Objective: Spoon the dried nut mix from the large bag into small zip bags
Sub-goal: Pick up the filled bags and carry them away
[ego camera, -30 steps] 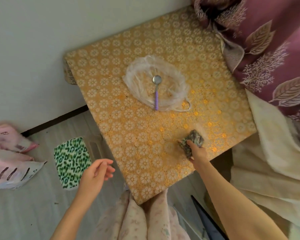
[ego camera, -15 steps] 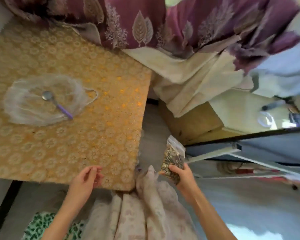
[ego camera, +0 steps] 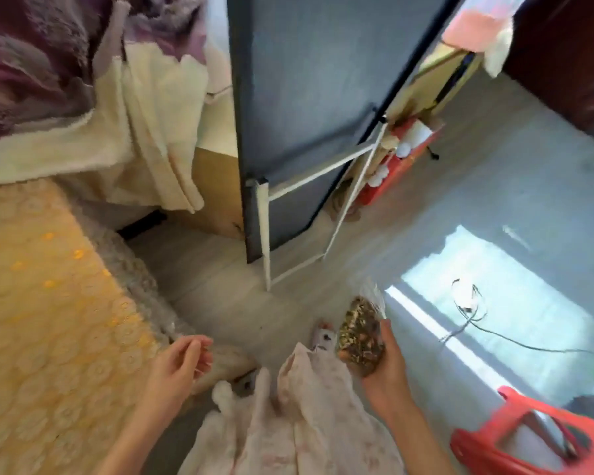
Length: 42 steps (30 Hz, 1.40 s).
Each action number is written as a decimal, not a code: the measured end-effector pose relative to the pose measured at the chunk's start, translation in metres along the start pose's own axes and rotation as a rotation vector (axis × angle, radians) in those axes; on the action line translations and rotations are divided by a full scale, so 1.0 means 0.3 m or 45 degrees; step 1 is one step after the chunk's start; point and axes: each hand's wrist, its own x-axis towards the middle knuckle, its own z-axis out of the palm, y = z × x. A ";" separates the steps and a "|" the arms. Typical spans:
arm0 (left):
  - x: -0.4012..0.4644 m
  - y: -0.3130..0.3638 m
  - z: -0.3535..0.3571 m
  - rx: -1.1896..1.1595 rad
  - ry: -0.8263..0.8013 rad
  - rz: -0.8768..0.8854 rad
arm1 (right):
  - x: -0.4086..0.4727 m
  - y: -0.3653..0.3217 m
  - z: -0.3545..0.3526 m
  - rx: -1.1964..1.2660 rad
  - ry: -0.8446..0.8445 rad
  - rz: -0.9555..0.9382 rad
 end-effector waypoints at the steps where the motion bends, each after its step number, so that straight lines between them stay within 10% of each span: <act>1: 0.008 0.039 0.039 0.049 -0.046 0.028 | -0.005 -0.020 -0.036 0.082 0.037 0.000; 6: 0.057 0.149 0.125 0.242 -0.156 0.099 | -0.018 -0.089 -0.105 0.018 0.361 -0.180; 8: 0.206 0.285 0.530 0.398 -0.340 0.177 | 0.025 -0.360 -0.363 0.118 0.534 -0.257; 42: 1.036 1.304 2.427 0.702 -0.995 0.435 | 0.719 -1.886 -0.794 0.233 1.163 -0.608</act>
